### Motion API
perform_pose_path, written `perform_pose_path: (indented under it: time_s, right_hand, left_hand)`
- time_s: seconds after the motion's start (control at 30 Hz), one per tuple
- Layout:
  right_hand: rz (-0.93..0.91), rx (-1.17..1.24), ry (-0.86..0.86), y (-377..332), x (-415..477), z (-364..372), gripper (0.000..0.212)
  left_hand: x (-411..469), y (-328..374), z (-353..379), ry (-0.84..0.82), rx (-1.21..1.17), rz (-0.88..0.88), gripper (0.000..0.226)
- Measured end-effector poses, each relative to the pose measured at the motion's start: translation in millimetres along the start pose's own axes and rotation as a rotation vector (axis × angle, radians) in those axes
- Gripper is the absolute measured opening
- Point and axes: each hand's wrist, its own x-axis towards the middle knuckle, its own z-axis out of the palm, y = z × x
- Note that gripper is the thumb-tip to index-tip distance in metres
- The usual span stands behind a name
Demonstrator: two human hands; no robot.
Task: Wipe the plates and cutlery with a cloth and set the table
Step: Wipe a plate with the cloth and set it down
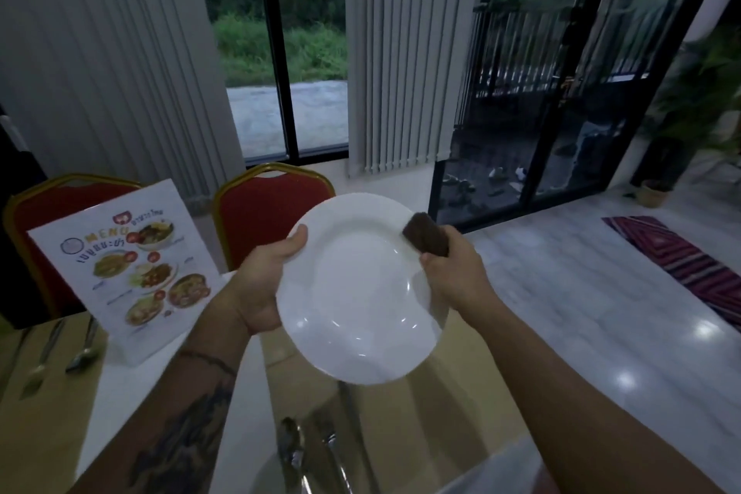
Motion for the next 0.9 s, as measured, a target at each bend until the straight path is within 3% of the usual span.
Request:
perform_pose_path:
  time_s: [0.13,0.3,0.4,0.57,0.67,0.8,0.9]
  right_hand:
    - [-0.074,-0.216,0.161,18,31,-5,0.058]
    - [-0.393,-0.161,0.294,25,49,-6,0.059]
    - [-0.558,-0.08,0.163,31,48,-8,0.056]
    - [-0.815,-0.034,-0.245,47,9,-19,0.041]
    - [-0.765,-0.174,-0.296,81,9,-43,0.046]
    - [-0.592,-0.416,-0.156,96,40,-66,0.055]
    - [-0.523,-0.36,-0.077,76,54,-50,0.058]
  left_hand:
    - [17,-30,52,-0.033,0.005,0.055,0.043]
    - [36,-53,96,-0.066,0.037,0.057,0.045]
    - [50,-61,107,-0.06,-0.079,0.078,0.054]
    - [65,-56,110,0.012,-0.289,0.145,0.064]
    - [65,-52,100,0.092,-0.298,0.222,0.063]
    - [65,-64,108,0.099,-0.247,0.236,0.053]
    - [75,-83,125,0.074,-0.185,0.189,0.055]
